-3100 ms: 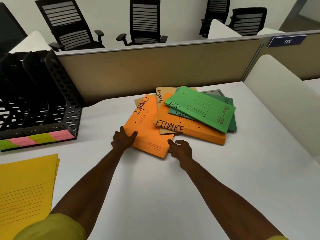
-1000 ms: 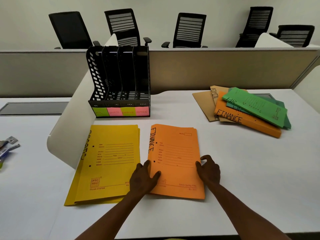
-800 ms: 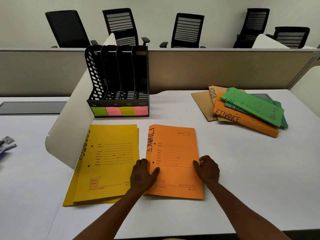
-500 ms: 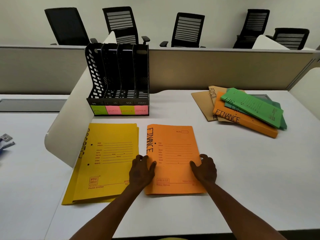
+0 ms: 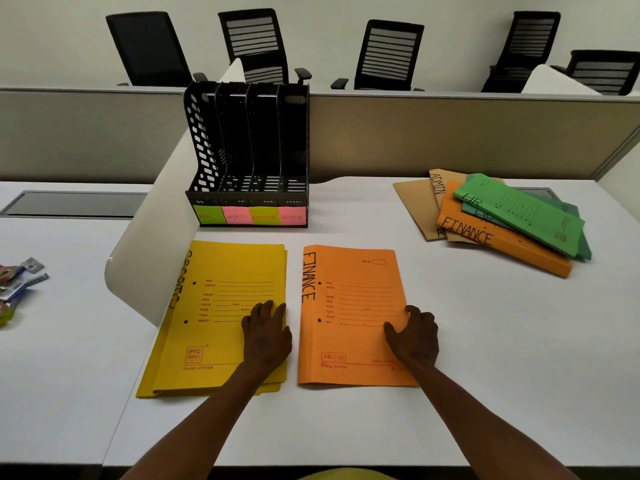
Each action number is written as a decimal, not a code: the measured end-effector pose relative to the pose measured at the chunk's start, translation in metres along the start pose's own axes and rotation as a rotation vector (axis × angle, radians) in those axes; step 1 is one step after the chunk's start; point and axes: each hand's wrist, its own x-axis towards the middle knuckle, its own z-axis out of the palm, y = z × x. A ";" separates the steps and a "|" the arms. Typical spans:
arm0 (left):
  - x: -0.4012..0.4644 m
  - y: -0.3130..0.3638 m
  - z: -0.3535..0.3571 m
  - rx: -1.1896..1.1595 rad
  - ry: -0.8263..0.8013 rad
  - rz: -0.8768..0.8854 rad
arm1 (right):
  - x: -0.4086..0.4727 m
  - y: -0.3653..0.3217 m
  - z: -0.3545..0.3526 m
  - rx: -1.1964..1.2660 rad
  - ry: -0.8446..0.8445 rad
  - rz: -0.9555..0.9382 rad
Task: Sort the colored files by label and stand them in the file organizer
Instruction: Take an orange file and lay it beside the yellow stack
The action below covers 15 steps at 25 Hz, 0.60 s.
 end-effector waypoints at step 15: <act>-0.017 0.039 -0.010 -0.315 -0.111 0.136 | -0.005 0.000 0.005 -0.005 -0.007 -0.029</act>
